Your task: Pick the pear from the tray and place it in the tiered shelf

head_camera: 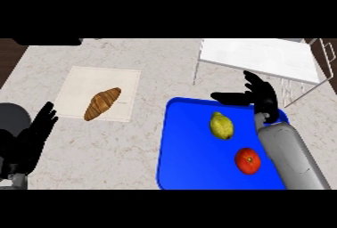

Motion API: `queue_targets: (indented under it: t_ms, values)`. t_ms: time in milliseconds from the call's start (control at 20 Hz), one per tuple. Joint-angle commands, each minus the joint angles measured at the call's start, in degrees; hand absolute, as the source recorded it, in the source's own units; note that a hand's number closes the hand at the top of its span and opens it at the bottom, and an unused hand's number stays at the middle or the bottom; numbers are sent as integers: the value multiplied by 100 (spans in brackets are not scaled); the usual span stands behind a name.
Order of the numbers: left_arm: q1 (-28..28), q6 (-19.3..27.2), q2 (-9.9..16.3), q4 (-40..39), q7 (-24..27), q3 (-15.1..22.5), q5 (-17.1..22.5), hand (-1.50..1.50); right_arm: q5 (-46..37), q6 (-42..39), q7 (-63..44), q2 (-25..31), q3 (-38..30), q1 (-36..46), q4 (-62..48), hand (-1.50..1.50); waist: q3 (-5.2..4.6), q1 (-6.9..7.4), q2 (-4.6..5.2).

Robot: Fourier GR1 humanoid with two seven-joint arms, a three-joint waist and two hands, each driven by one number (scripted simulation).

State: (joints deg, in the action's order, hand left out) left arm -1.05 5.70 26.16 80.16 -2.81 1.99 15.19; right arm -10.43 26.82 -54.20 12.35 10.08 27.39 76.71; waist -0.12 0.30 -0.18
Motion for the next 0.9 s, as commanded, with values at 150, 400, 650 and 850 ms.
queue_targets:
  t_ms: [150, 400, 650, 850]
  values:
    - [-102, -167, 64, 23, 93, -92, 30, 0, 572, -2007, -1590, 636, 409, 683, 60, -150, 3, 37, -8]
    - [164, -58, -12, 87, -181, -25, 12, 0, 1607, -3709, -1447, 995, 688, 861, -429, -150, 11, 139, 50]
    - [261, -193, 2, -148, -44, -134, 8, 0, 2093, -4523, -1328, 1284, 729, 1116, -820, -150, 9, 58, 39]
    - [-76, -52, -98, 64, 20, -97, -160, 0, 2029, -4688, -955, 1334, 908, 1003, -1252, -150, 12, 52, 28]
